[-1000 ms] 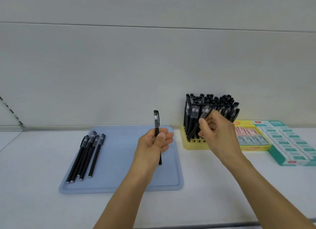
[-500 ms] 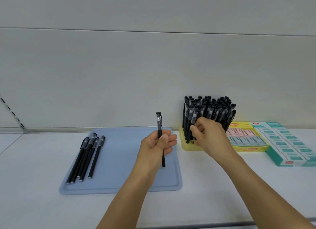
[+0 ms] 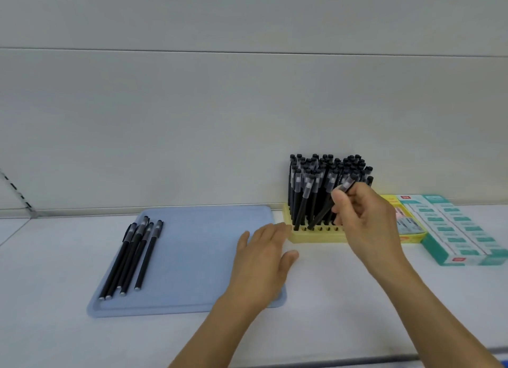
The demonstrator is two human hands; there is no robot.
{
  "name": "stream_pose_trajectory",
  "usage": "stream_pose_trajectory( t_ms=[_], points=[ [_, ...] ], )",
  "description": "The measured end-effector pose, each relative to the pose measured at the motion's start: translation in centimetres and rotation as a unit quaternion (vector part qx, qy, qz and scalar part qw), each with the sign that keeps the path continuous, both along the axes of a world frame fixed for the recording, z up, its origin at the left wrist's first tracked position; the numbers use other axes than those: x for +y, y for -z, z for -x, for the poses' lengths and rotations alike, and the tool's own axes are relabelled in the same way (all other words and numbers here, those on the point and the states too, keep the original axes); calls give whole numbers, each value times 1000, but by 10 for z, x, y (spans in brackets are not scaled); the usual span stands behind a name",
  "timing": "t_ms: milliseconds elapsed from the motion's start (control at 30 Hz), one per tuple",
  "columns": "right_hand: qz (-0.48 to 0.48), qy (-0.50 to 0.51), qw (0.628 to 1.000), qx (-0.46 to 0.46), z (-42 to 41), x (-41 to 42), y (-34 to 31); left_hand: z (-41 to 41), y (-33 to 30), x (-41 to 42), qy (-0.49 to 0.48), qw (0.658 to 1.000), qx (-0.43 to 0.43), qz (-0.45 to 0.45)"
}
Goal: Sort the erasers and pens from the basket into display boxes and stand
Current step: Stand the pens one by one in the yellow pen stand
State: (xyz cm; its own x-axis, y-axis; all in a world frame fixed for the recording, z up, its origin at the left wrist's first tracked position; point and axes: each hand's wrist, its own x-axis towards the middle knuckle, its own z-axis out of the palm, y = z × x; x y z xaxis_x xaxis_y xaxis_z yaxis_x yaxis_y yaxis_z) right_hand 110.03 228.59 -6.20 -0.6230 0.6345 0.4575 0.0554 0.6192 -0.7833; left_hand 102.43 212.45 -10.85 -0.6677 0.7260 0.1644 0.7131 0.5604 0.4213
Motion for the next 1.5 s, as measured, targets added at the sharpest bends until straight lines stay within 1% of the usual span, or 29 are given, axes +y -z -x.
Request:
stream_pose_trajectory(
  t_ms=[67,167,333,433,533,567,633,667,700,733,767,833,900,1000,1100,1133,1200,1267,1333,1367,1400,1433,1467,1500],
  points=[
    [-19,-2,1000,-11,4,5,1,1,5,2,24,998,11,50],
    [-33,-18,999,-25,10,6,6,0,8,7,36,996,19,84],
    [-65,-41,994,-81,18,7,12,3,9,10,39,996,35,76],
    [-65,-47,991,-104,28,8,12,2,5,12,42,996,28,68],
    [-97,-11,983,-157,31,3,8,6,0,2,26,998,11,51],
    [-99,13,980,-171,27,-1,10,11,-1,-7,0,999,15,41],
    [-84,29,985,-150,15,-16,16,27,3,-36,-97,994,47,22],
    [-87,13,987,-137,11,-25,19,37,6,-54,-159,985,71,12],
    [-108,-19,983,-146,9,-35,23,48,10,-73,-224,970,97,6],
    [-141,-56,973,-176,10,-44,27,58,15,-92,-283,952,111,11],
    [-180,-92,956,-212,13,-53,31,67,19,-108,-329,938,107,28],
    [-235,-146,922,-271,23,-68,38,78,22,-131,-369,925,52,72],
    [-255,-175,901,-303,32,-76,42,79,20,-136,-362,929,18,79],
    [-284,-178,884,-327,40,-79,45,73,19,-128,-325,944,5,60],
    [-293,-178,879,-332,44,-81,43,66,16,-115,-283,958,25,46],
    [-295,-178,878,-332,45,-81,42,65,13,-109,-273,959,43,57],
    [-293,-180,878,-332,47,-83,41,63,5,-97,-255,958,69,111],
    [-288,-181,881,-330,49,-84,40,61,-5,-85,-238,953,73,175],
    [-281,-186,884,-325,49,-84,40,66,-10,-80,-231,948,53,214],
    [-273,-187,887,-321,49,-84,40,69,-12,-79,-229,950,30,208],
    [-256,-187,893,-319,50,-82,41,73,-13,-79,-233,957,-9,172],
    [-227,-187,903,-312,50,-81,41,74,-15,-78,-235,964,-78,93],
    [-184,-189,918,-298,52,-79,42,72,-16,-77,-227,957,-178,-21],
    [-125,-197,935,-266,54,-77,42,67,-20,-75,-200,923,-295,-143]
  ],
)
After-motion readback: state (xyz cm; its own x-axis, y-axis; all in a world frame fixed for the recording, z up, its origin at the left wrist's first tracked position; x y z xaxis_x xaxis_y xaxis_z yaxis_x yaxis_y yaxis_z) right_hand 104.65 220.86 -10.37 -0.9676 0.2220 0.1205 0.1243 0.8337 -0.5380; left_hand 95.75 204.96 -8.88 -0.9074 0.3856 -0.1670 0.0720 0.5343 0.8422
